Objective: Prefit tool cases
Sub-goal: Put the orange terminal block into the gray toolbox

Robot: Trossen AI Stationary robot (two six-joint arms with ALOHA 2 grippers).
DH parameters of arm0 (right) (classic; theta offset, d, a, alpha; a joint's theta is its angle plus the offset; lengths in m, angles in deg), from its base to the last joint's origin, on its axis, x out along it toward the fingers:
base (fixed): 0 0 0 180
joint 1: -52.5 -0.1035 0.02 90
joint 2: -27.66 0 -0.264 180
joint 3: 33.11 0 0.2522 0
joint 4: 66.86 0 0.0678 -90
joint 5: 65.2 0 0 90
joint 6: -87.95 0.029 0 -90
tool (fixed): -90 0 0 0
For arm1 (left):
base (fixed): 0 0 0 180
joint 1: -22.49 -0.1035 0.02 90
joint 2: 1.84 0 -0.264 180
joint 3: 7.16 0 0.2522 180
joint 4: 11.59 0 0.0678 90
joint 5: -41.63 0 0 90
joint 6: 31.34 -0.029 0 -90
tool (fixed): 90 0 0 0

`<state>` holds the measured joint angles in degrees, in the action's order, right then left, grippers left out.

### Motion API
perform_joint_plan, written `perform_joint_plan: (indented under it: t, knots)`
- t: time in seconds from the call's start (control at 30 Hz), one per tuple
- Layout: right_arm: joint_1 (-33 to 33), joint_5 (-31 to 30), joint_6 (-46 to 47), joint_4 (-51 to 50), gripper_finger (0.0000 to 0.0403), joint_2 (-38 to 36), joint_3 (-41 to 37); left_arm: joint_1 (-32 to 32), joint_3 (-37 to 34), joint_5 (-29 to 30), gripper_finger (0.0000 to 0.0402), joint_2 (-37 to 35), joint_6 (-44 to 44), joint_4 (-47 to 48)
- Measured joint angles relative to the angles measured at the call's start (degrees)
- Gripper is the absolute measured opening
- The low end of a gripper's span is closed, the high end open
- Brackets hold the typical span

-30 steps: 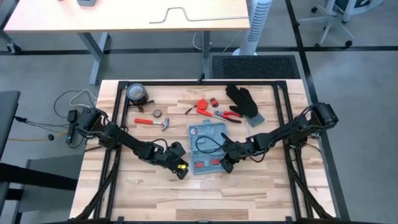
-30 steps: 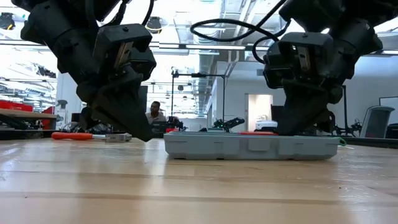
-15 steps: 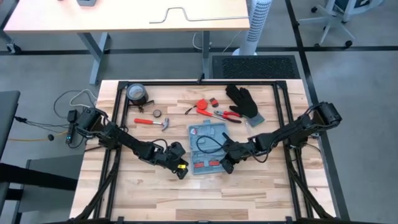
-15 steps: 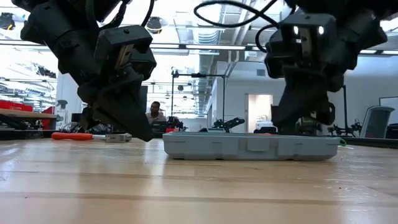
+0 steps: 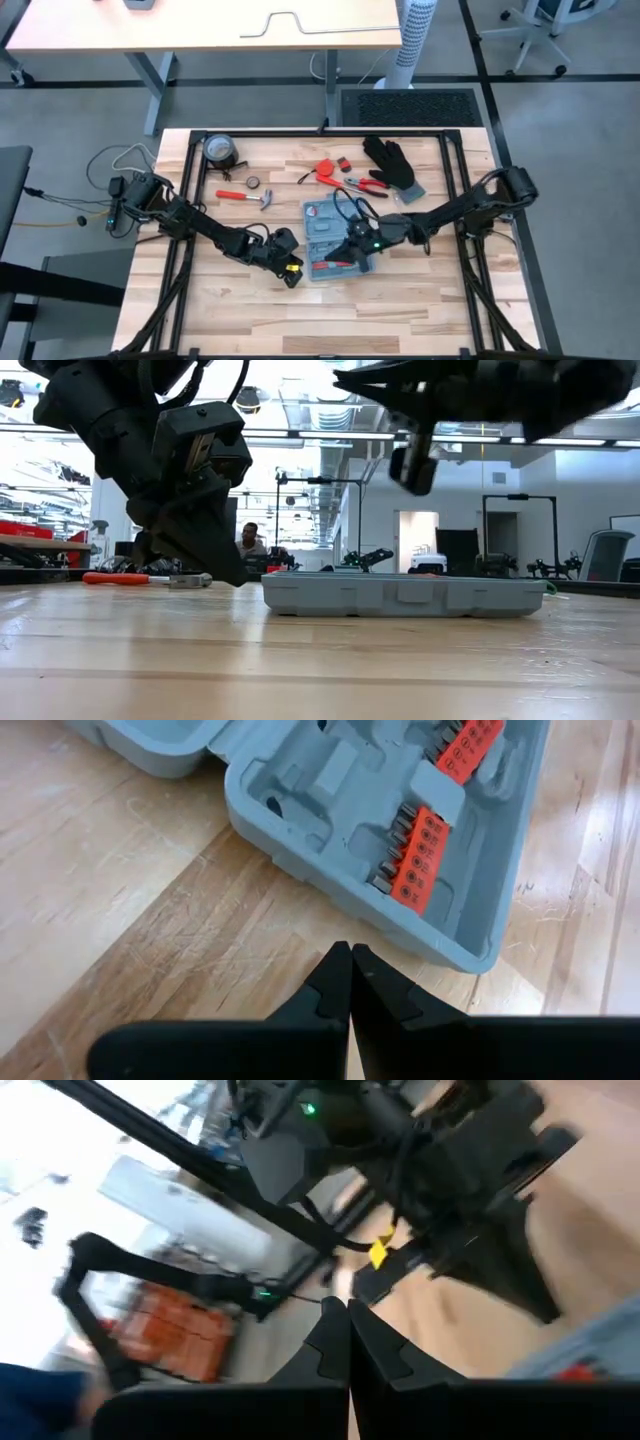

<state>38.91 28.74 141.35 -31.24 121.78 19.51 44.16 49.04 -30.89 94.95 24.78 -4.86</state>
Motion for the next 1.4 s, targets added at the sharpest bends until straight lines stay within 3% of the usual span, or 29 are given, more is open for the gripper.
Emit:
perform_joint_plan:
  t: [0.17, 0.3, 0.77, 0.9, 1.1, 1.23, 1.33, 1.4]
  knots:
    - [0.0, 5.91, 11.05, 22.28, 0.0, 12.05, -0.03, 0.02, 0.0, -0.8, 0.0, 0.0, -1.05, -0.42]
    - [-0.77, 5.67, 18.43, 40.14, 0.0, 21.04, -0.12, 1.07, 0.0, -1.25, 0.0, 0.0, -1.72, -2.1]
    - [-1.79, 5.2, 21.45, 40.42, 0.0, 21.34, -3.55, 3.93, 0.02, -0.07, 0.0, -0.02, -1.11, -2.82]
    - [-1.77, 5.28, 26.69, 26.39, 0.0, 21.09, -4.46, 3.91, 0.02, 0.19, 0.0, -0.02, -0.94, -2.9]
    - [-1.76, 3.79, 20.96, 40.23, 0.0, 19.42, -4.86, 4.31, 0.02, 0.83, 0.0, -0.02, -0.4, -2.82]
    - [-2.25, 3.74, 16.51, 35.95, 0.0, 17.62, -4.86, 4.3, 0.02, 1.03, 0.0, -0.02, 0.14, -3.04]
    - [-0.77, 3.87, 19.76, 23.18, 0.0, 17.77, -4.89, 4.26, 0.02, 1.13, 0.0, -0.02, 0.11, -3.1]
    - [0.08, 4.23, 20.44, 22.74, 0.0, 18.42, -4.83, 4.31, 0.02, 1.13, 0.0, -0.02, 0.17, -3.01]
